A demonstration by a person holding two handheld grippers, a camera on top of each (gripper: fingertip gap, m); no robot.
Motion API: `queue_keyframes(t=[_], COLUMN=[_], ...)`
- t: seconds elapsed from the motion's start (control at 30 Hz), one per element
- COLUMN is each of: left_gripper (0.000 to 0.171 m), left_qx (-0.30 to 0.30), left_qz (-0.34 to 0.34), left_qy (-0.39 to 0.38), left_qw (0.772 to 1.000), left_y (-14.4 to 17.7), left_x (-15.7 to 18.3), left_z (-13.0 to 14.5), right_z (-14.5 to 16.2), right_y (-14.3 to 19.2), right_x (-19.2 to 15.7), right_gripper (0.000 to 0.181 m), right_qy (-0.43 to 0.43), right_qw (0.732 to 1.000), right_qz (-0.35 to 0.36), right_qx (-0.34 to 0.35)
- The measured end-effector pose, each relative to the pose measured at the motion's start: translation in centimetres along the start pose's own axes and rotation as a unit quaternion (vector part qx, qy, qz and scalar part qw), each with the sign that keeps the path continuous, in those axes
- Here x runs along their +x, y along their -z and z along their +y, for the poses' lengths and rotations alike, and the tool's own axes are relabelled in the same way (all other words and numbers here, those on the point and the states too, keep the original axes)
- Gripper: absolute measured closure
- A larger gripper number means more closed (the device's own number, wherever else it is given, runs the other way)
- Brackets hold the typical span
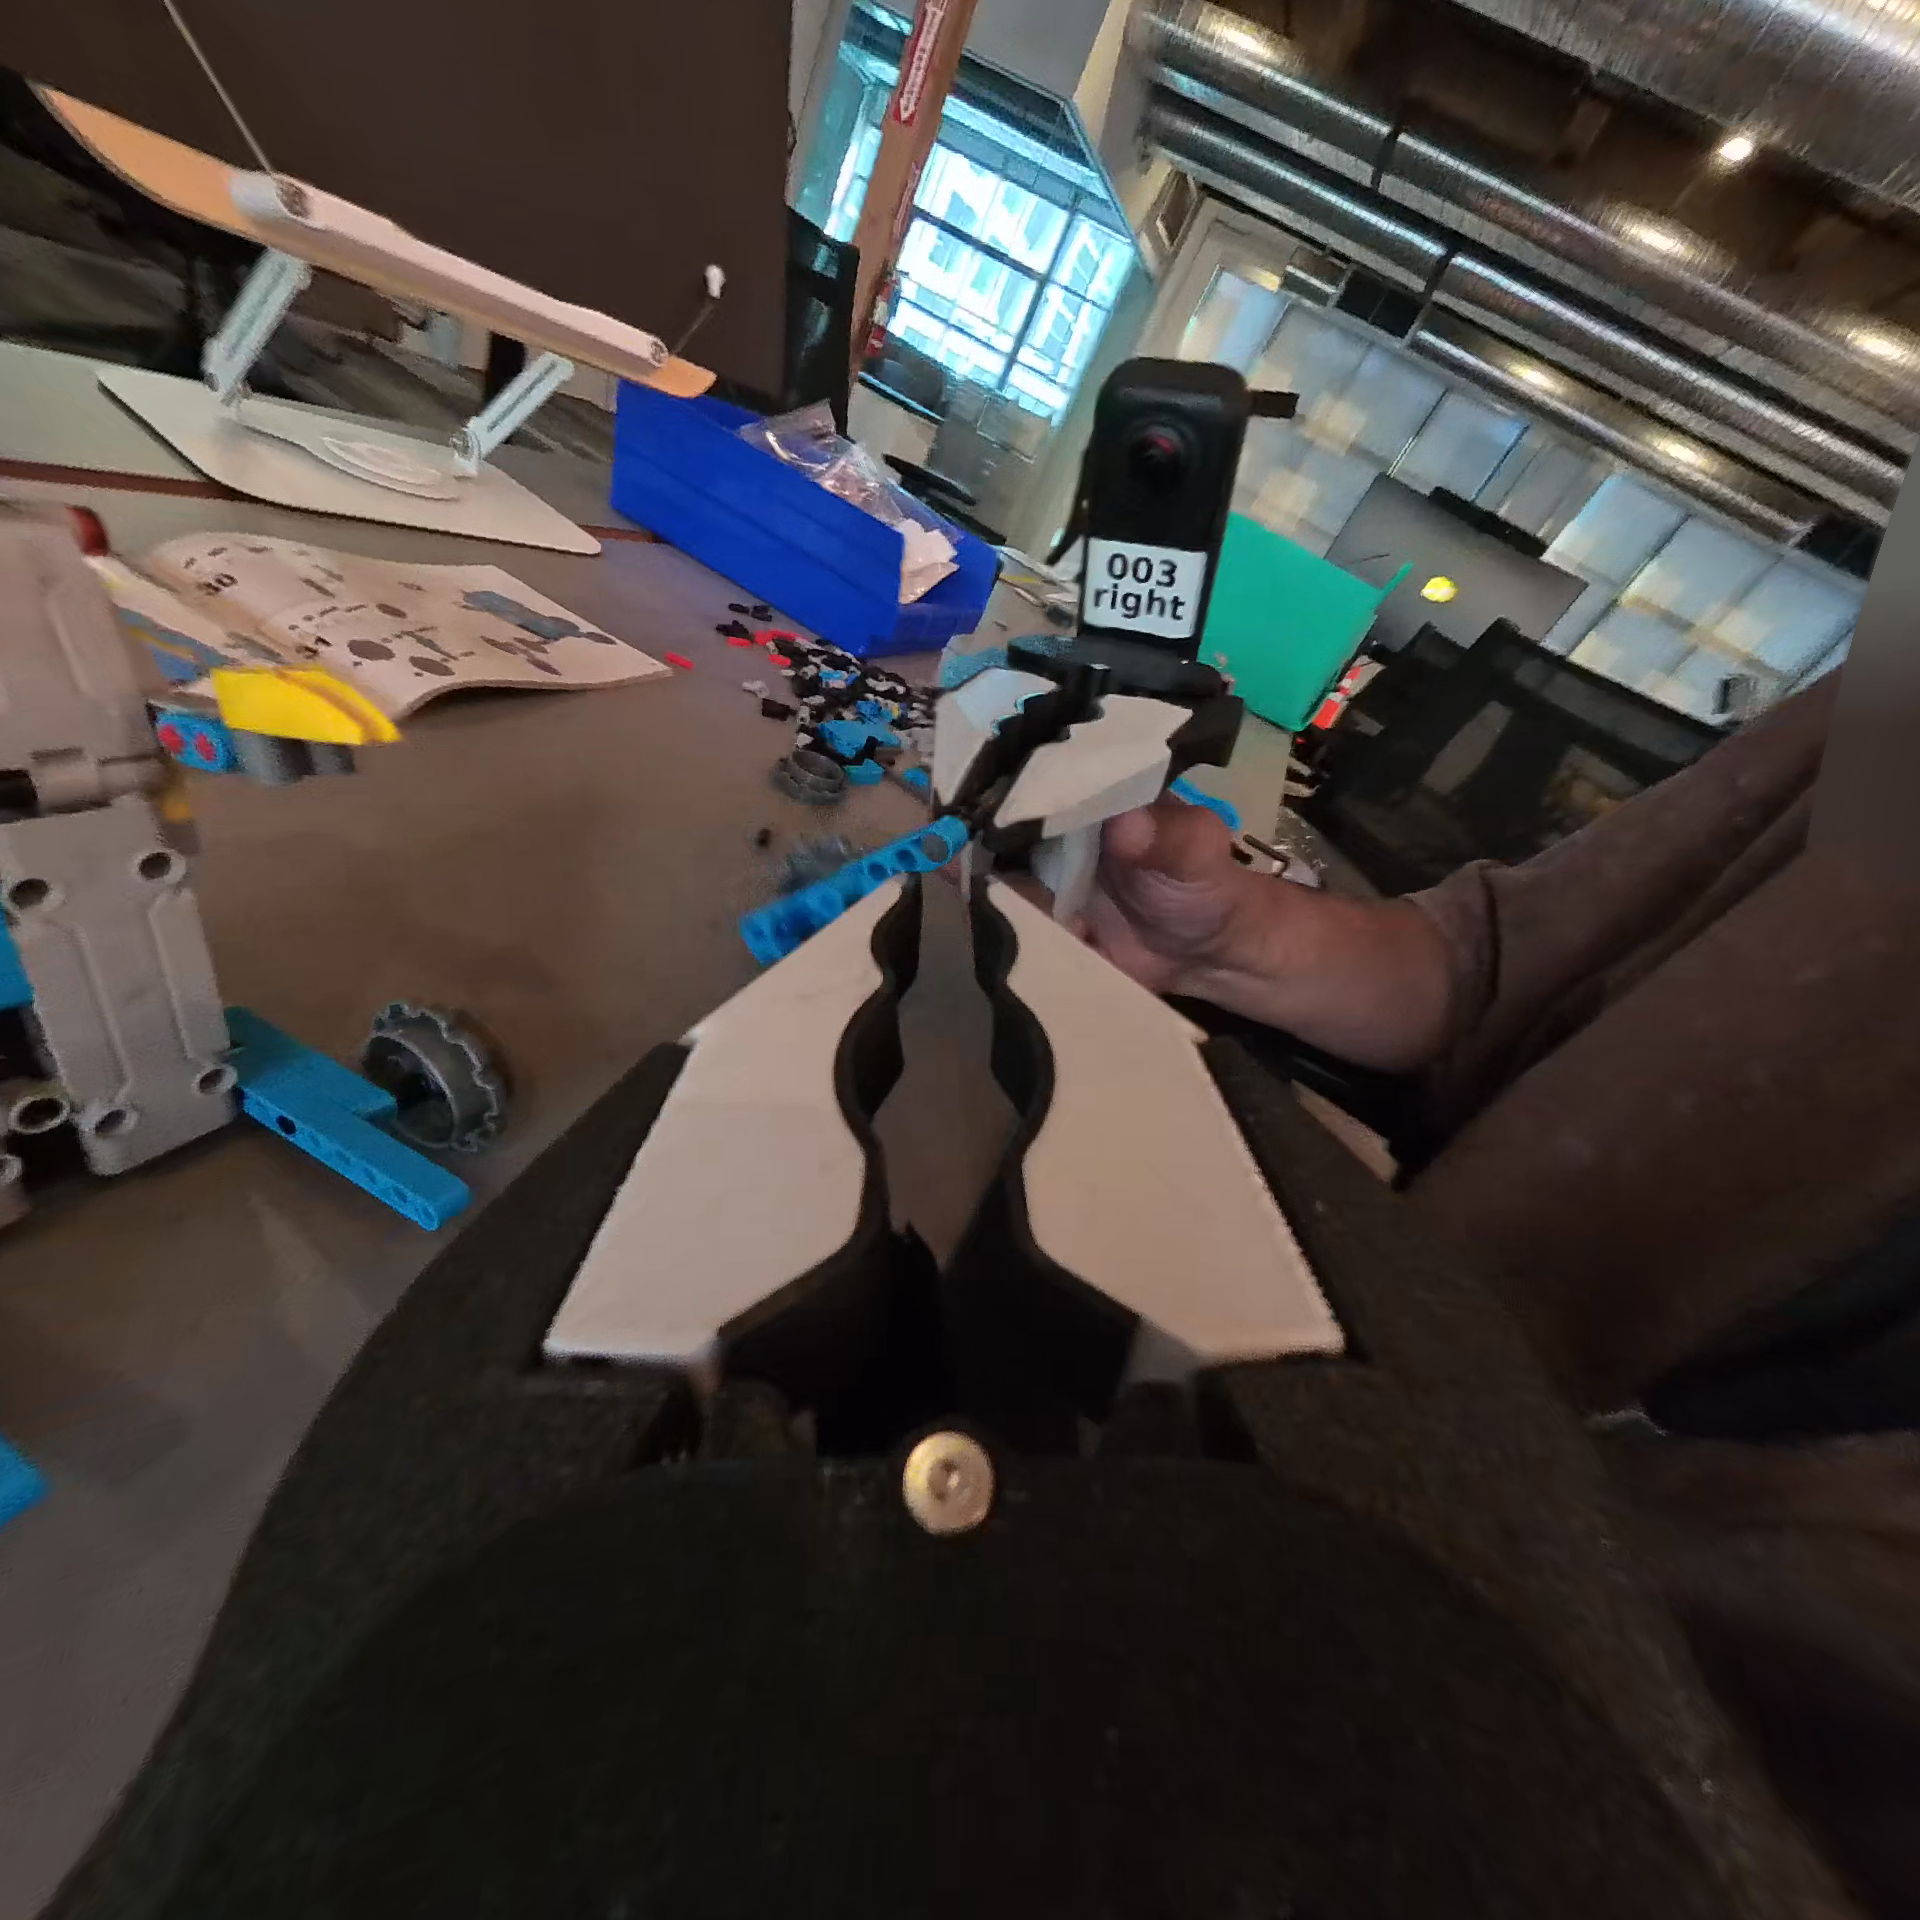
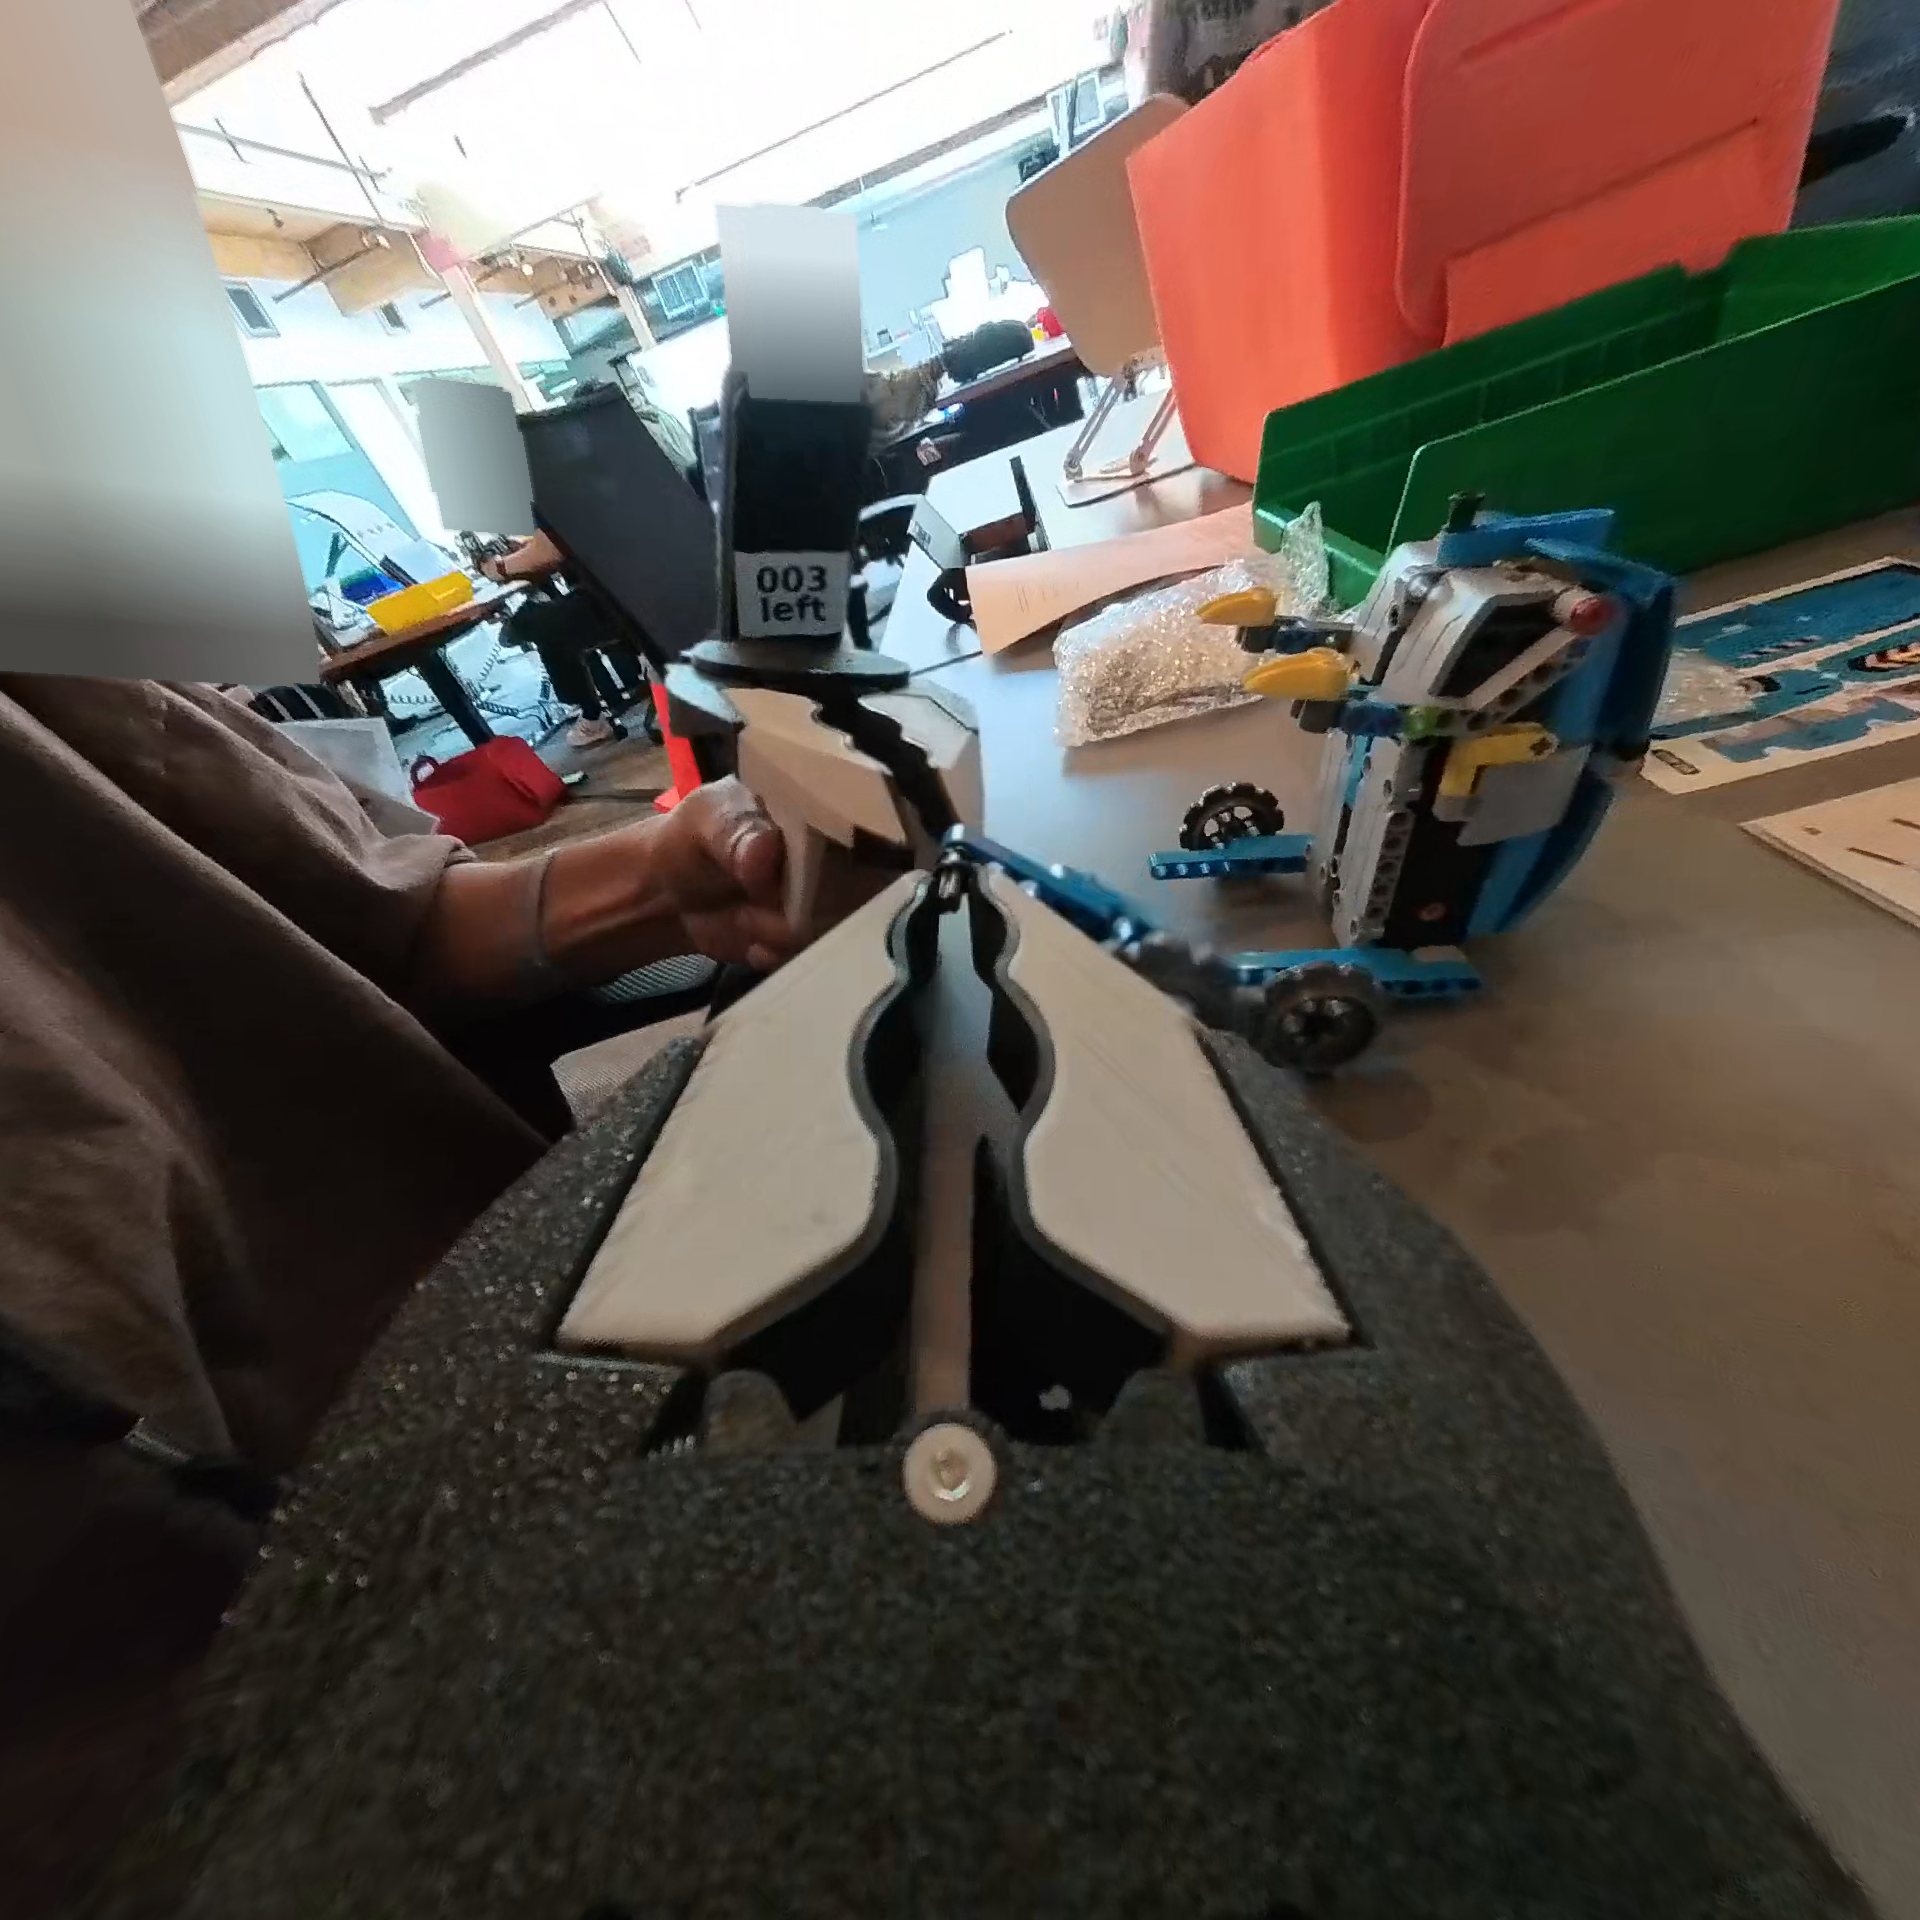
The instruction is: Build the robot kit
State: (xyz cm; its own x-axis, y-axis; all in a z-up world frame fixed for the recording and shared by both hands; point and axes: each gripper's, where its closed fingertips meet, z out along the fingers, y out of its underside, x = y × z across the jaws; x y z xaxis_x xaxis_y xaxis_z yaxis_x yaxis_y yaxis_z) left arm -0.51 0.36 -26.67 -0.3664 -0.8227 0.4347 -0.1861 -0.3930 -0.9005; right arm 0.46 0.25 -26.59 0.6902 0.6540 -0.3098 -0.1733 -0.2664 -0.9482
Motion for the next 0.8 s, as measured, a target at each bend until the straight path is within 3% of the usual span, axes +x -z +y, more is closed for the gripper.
queue_keyframes(t=[0.27,0.8], left_gripper=[0.171,0.171], left_qx=[-0.009,-0.076], left_qz=[-0.056,-0.04], left_qy=[-0.066,-0.094], left_qw=[0.996,0.992], left_y=[-0.4,-1.1], left_x=[0.0,0.6], left_z=[0.4,2.6], right_z=[0.4,2.3], right_y=[-0.1,0.8], right_x=[-0.1,-0.6], right_gripper=[0.177,0.175], right_qy=[-0.01,-0.06], right_qw=[1.0,0.993], right_qz=[-0.007,-0.074], right_qx=[-0.009,-0.069])
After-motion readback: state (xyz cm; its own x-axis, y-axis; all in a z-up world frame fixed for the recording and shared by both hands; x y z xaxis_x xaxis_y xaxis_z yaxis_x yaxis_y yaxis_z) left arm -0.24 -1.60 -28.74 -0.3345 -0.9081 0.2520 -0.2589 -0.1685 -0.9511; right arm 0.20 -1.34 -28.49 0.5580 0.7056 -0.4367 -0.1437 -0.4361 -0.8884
